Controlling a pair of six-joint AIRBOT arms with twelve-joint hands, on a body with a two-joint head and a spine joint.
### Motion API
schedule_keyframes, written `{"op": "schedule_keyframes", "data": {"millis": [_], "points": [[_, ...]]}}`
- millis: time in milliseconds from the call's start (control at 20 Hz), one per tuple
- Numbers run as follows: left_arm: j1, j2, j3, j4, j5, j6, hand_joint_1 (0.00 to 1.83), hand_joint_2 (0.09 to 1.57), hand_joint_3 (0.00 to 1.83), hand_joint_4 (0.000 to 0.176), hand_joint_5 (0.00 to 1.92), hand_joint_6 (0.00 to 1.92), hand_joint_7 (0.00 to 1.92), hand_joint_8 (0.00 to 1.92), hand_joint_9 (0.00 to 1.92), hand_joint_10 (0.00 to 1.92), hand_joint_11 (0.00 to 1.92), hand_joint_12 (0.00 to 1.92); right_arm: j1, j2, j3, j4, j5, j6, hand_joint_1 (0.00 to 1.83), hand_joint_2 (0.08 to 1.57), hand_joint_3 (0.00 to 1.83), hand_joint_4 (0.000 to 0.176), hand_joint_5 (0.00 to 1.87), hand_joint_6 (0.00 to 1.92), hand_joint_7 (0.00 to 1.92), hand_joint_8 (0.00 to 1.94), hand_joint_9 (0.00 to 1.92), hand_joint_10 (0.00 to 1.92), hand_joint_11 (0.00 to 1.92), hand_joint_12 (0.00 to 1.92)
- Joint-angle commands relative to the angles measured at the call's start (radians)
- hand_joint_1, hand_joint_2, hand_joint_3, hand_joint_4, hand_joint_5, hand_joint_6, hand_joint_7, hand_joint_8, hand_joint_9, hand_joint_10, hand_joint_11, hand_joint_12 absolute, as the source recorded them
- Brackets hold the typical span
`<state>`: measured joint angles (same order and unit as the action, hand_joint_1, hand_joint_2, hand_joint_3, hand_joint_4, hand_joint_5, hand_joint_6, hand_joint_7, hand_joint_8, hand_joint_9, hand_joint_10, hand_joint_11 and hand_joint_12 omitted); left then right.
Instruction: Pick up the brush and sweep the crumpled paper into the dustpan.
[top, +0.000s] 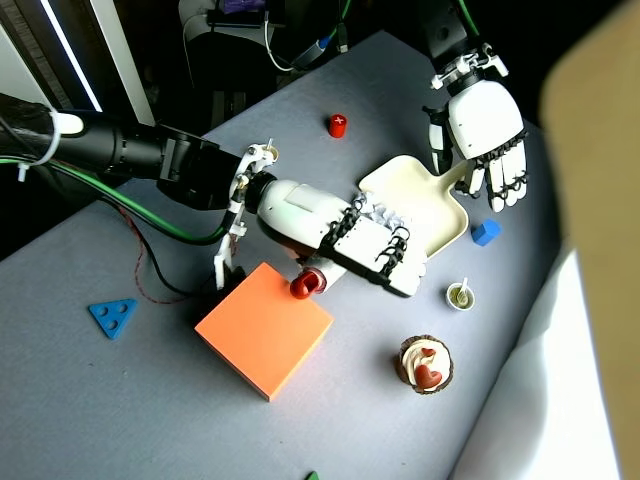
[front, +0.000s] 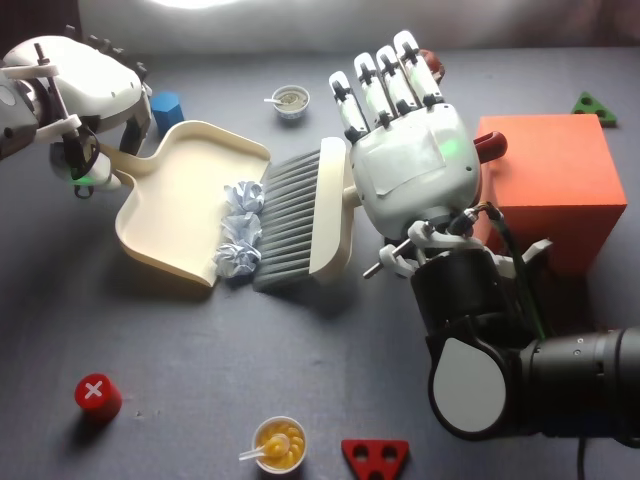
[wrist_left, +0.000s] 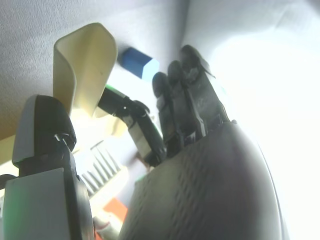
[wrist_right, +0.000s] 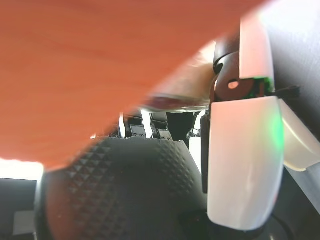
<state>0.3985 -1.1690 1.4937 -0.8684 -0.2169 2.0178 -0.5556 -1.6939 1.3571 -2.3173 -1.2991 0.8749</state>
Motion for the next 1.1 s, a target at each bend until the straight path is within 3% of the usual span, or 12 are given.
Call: {"op": "schedule_keyframes", "data": {"millis": [0,50,200,350,400,750,800,850,900,950,1000,1050], "points": [[-0.016,0.008,0.002,0.014,-0.084,0.005,1.09,1.10,0.00,0.011,1.02,0.91,0.39,0.00,0.30,0.00,0.29,0.00,0.015,0.001,0.007,-0.083,-0.089,-0.002,1.11,0.92,0.00,0.000,0.14,0.01,0.13,0.01,0.16,0.01,0.07,0.02],[-0.017,0.008,0.003,0.014,-0.080,0.006,1.08,1.10,0.00,0.030,1.01,0.92,0.39,0.00,0.30,0.00,0.29,0.00,0.015,-0.002,0.010,-0.082,-0.088,-0.002,1.10,0.93,0.00,0.000,0.14,0.01,0.14,0.01,0.16,0.01,0.09,0.03],[-0.018,0.008,0.004,0.011,-0.077,0.006,1.08,1.11,0.00,0.009,0.99,0.96,0.38,0.00,0.29,0.00,0.27,0.00,0.012,-0.011,0.018,-0.080,-0.085,-0.001,1.10,0.93,0.00,0.000,0.20,0.01,0.19,0.01,0.23,0.01,0.19,0.06],[-0.021,0.009,0.002,0.012,-0.070,0.006,1.08,1.11,0.00,0.022,0.99,0.96,0.39,0.00,0.30,0.00,0.26,0.01,0.011,-0.026,0.036,-0.073,-0.085,0.001,1.03,0.98,0.00,0.000,0.27,0.01,0.26,0.01,0.30,0.01,0.31,0.08],[-0.023,0.009,0.002,0.012,-0.069,0.006,1.09,1.11,0.00,0.003,1.00,0.95,0.38,0.00,0.29,0.00,0.26,0.00,0.011,-0.029,0.041,-0.065,-0.085,0.001,0.98,0.98,0.00,0.000,0.27,0.01,0.26,0.01,0.31,0.01,0.34,0.09],[-0.021,0.009,-0.002,0.014,-0.066,0.006,1.07,1.12,0.00,0.025,0.98,0.98,0.36,0.00,0.29,0.00,0.26,0.00,0.006,-0.021,0.033,-0.062,-0.085,-0.008,0.96,1.00,0.00,0.000,0.50,0.01,0.61,0.02,0.69,0.02,0.60,0.12],[-0.018,0.010,-0.005,0.014,-0.067,0.006,1.07,1.12,0.00,0.026,0.98,0.98,0.35,0.00,0.28,0.00,0.26,0.00,0.006,-0.019,0.033,-0.063,-0.084,-0.010,0.99,1.05,0.01,0.000,0.76,0.04,0.92,0.01,0.92,0.06,0.63,0.55],[-0.016,0.011,-0.006,0.013,-0.068,0.006,1.07,1.12,0.00,0.026,0.98,0.98,0.35,0.00,0.28,0.00,0.26,0.00,0.006,-0.017,0.034,-0.066,-0.082,-0.013,0.99,1.05,0.01,0.000,0.76,0.04,0.92,0.01,0.92,0.06,0.63,0.55],[-0.012,0.012,-0.009,0.011,-0.069,0.006,1.06,1.12,0.00,0.039,0.97,1.00,0.35,0.00,0.28,0.00,0.25,0.00,0.006,-0.014,0.034,-0.072,-0.081,-0.013,1.15,1.02,0.00,0.000,1.13,0.45,0.99,0.96,0.89,1.16,0.66,1.46],[-0.009,0.013,-0.010,0.010,-0.069,0.006,1.06,1.12,0.00,0.050,0.97,0.99,0.37,0.00,0.29,0.00,0.26,0.00,0.005,-0.013,0.034,-0.075,-0.079,-0.013,1.03,0.99,0.00,0.000,1.05,1.52,1.02,1.89,1.01,1.89,0.92,1.90],[-0.006,0.015,-0.012,0.005,-0.071,0.006,1.05,1.13,0.00,0.059,0.95,1.02,0.36,0.00,0.28,0.00,0.25,0.00,0.004,-0.011,0.034,-0.076,-0.077,-0.013,1.04,0.99,0.00,0.000,1.01,1.88,1.08,1.94,1.12,1.92,1.10,1.92],[-0.002,0.017,-0.015,0.002,-0.075,0.005,1.06,1.13,0.00,0.034,0.96,1.01,0.36,0.00,0.28,0.00,0.24,0.00,0.003,-0.009,0.034,-0.077,-0.076,-0.013,1.07,0.99,0.00,0.000,1.04,1.91,1.12,1.94,1.16,1.92,1.20,1.92]]}}
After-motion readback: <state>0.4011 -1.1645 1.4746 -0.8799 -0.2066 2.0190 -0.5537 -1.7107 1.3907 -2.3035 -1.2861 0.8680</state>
